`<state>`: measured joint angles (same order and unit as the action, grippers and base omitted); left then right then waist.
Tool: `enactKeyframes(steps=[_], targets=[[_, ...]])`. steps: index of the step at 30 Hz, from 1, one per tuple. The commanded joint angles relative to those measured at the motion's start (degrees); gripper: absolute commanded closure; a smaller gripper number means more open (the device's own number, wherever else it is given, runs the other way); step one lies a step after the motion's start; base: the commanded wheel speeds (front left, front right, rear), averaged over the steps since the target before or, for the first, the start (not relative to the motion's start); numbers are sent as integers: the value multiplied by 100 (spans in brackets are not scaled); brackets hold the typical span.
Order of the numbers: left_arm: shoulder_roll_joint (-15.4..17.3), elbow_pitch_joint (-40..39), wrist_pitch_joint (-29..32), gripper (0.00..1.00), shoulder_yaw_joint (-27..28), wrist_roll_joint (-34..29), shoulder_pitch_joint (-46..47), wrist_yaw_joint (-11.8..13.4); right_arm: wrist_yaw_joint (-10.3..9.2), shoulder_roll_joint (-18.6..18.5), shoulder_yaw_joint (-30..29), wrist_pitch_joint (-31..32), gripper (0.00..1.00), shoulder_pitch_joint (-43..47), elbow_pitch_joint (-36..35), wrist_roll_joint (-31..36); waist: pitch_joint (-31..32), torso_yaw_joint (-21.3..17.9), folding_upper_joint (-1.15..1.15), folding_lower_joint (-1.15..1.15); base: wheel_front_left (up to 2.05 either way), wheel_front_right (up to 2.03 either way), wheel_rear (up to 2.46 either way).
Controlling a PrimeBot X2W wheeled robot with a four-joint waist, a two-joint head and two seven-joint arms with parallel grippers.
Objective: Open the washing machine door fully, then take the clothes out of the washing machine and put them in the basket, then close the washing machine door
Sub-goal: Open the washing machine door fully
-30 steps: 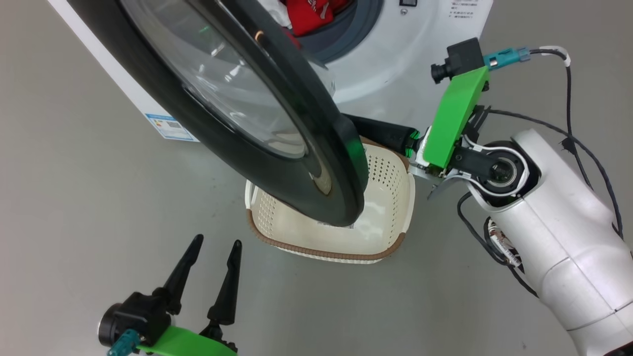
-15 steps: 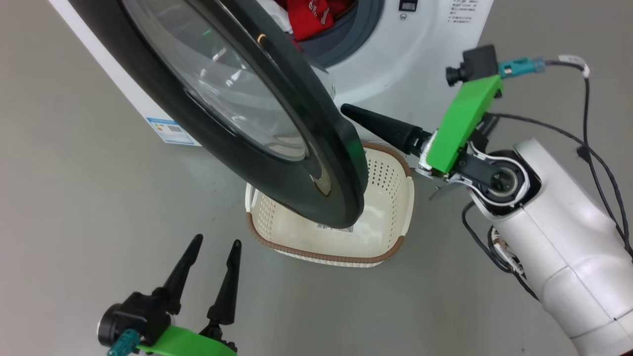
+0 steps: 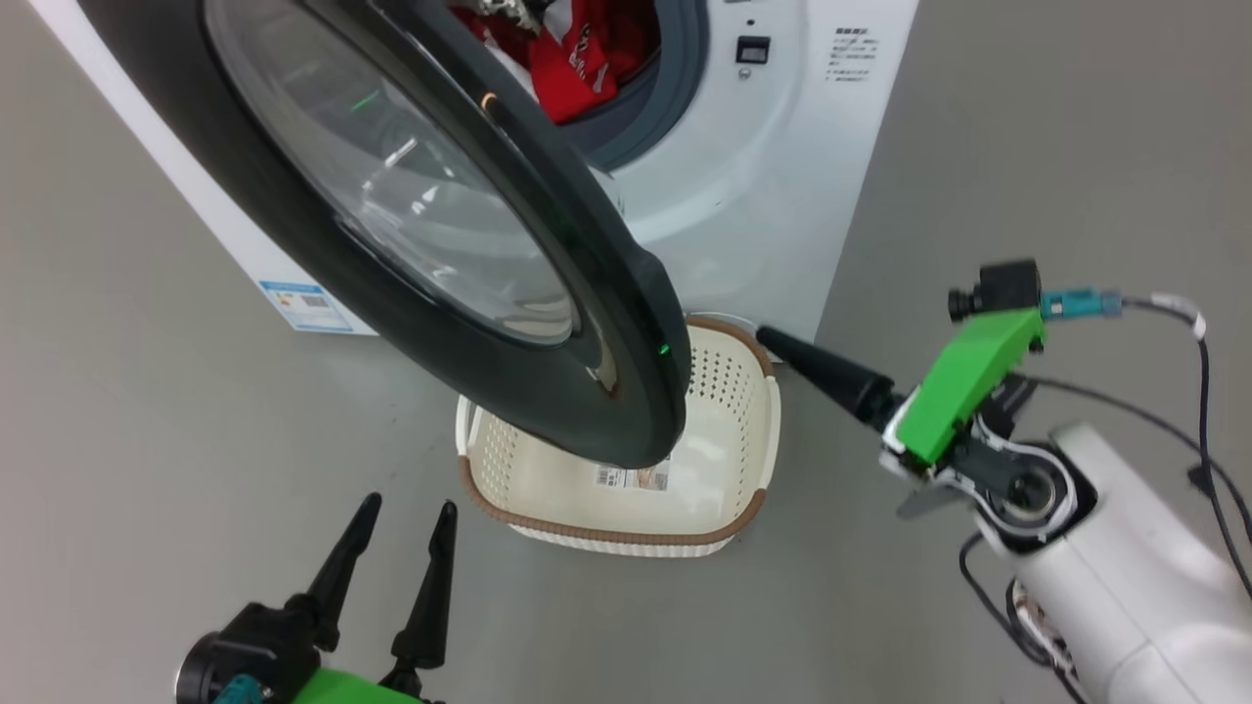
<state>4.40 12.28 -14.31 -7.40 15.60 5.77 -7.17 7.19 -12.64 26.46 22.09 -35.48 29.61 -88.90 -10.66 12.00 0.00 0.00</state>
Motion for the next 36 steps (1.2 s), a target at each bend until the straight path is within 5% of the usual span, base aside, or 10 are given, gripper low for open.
enactKeyframes(steps=[1,21,36], targets=[[108,-99,-69,0,216,-53,-17,-32,30,19,3,-63,0,96,-171,-41,78,-77,0,0,0,0,0],[96,-66,-69,0,496,-146,-430,-32,30,-249,102,-1095,0,2022,-476,249,408,-552,0,0,0,0,0],[107,-63,-69,0,572,-150,-408,-32,30,-483,766,-3382,0,2285,-408,1548,356,-726,0,0,0,0,0]])
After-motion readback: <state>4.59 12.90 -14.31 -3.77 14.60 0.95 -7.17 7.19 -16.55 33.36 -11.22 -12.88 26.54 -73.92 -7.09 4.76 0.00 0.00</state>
